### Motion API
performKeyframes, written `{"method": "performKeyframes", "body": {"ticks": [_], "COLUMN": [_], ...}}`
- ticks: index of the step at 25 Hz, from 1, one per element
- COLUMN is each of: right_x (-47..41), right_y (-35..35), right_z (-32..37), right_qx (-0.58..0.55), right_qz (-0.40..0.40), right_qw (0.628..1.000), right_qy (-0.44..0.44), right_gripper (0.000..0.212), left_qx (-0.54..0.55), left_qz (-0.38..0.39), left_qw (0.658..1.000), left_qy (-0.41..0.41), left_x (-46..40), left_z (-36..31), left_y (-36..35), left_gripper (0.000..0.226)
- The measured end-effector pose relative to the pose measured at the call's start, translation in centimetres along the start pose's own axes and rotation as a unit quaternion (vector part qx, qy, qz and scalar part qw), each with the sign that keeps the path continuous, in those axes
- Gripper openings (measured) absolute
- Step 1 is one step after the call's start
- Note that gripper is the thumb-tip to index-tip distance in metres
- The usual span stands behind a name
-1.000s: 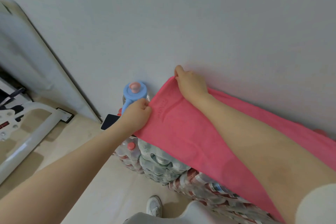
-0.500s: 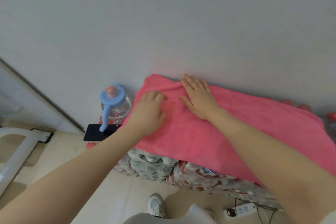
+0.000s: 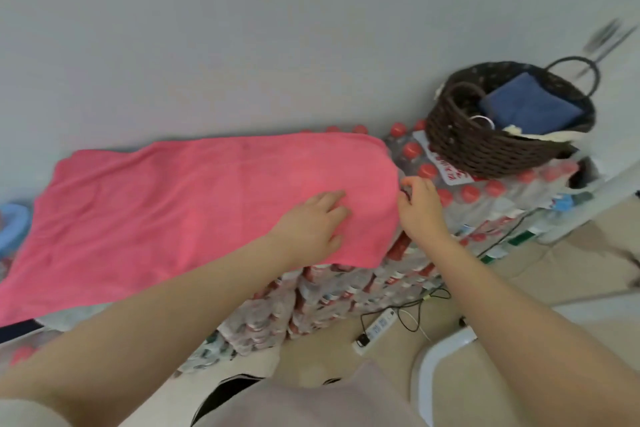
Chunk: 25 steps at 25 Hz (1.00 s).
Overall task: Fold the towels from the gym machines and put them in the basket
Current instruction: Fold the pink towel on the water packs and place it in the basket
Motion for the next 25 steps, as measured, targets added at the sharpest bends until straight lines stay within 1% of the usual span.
{"method": "performKeyframes", "body": {"ticks": [2, 3, 4, 5, 7, 9, 11, 14, 16, 17, 18, 19, 20, 21, 23, 24, 25], "right_x": [0.4, 0.5, 0.8, 1.5, 3.7, 5.6, 6.6, 6.4, 6.9, 7.3, 7.7, 8.0, 8.2, 7.9, 6.8, 6.0, 5.2], "right_y": [0.5, 0.2, -0.9, -2.5, -5.5, -7.8, -8.8, -8.8, -8.8, -8.8, -8.7, -8.6, -8.4, -8.3, -7.4, -6.7, -5.6], "right_z": [-4.1, -5.9, -7.2, -8.1, -8.3, -7.2, -6.0, -6.3, -6.6, -6.4, -6.0, -5.3, -4.5, -3.9, -3.9, -4.6, -5.5], "right_qx": [-0.033, -0.068, -0.117, -0.163, -0.214, -0.308, -0.425, -0.533, -0.553, -0.545, -0.530, -0.514, -0.501, -0.487, -0.451, -0.428, -0.408], "right_qz": [0.016, 0.048, 0.106, 0.180, 0.318, 0.403, 0.432, 0.423, 0.444, 0.467, 0.490, 0.508, 0.514, 0.507, 0.442, 0.389, 0.329], "right_qw": [0.996, 0.988, 0.970, 0.941, 0.879, 0.808, 0.724, 0.616, 0.562, 0.553, 0.558, 0.573, 0.595, 0.624, 0.710, 0.755, 0.794], "right_qy": [-0.082, -0.133, -0.187, -0.235, -0.282, -0.301, -0.330, -0.397, -0.425, -0.423, -0.411, -0.387, -0.362, -0.340, -0.311, -0.308, -0.309], "right_gripper": [0.028, 0.030, 0.035, 0.040, 0.049, 0.050, 0.048, 0.043, 0.044, 0.040, 0.035, 0.032, 0.031, 0.030, 0.024, 0.021, 0.018], "left_qx": [-0.011, -0.018, -0.031, -0.042, -0.046, -0.043, -0.043, -0.041, -0.036, -0.031, -0.025, -0.018, -0.011, -0.005, 0.003, 0.005, 0.002], "left_qz": [0.033, 0.036, 0.038, 0.038, 0.040, 0.047, 0.053, 0.047, 0.036, 0.031, 0.025, 0.019, 0.014, 0.011, 0.017, 0.022, 0.027], "left_qw": [0.998, 0.996, 0.995, 0.994, 0.992, 0.990, 0.989, 0.987, 0.989, 0.990, 0.991, 0.992, 0.993, 0.993, 0.994, 0.994, 0.994], "left_qy": [0.059, 0.079, 0.090, 0.098, 0.113, 0.125, 0.133, 0.146, 0.142, 0.137, 0.130, 0.123, 0.118, 0.114, 0.110, 0.109, 0.107], "left_x": [-0.7, -0.8, -0.7, -0.6, -0.6, -0.5, -0.4, -0.3, -0.4, -0.4, -0.3, -0.3, -0.2, -0.2, -0.3, -0.3, -0.2], "left_z": [0.2, 0.2, 0.1, 0.0, -0.2, -0.3, -0.2, 0.3, 0.5, 0.5, 0.6, 0.6, 0.7, 0.8, 1.0, 1.0, 1.0], "left_y": [-1.9, -2.5, -2.8, -2.9, -2.8, -2.8, -2.8, -3.0, -3.2, -3.3, -3.2, -3.1, -3.0, -2.9, -2.9, -2.9, -3.0], "left_gripper": [0.060, 0.063, 0.065, 0.066, 0.068, 0.070, 0.070, 0.070, 0.067, 0.067, 0.071, 0.077, 0.080, 0.077, 0.064, 0.059, 0.058]}}
Point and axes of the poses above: each hand's wrist, its own x-axis away from the middle knuckle, its own y-axis out of the back of the hand, z = x × y, the point moved 9 cm from there along -x, towards the middle knuckle, and after that the axes turned 15 degrees about -y, right-handed, at the moved point
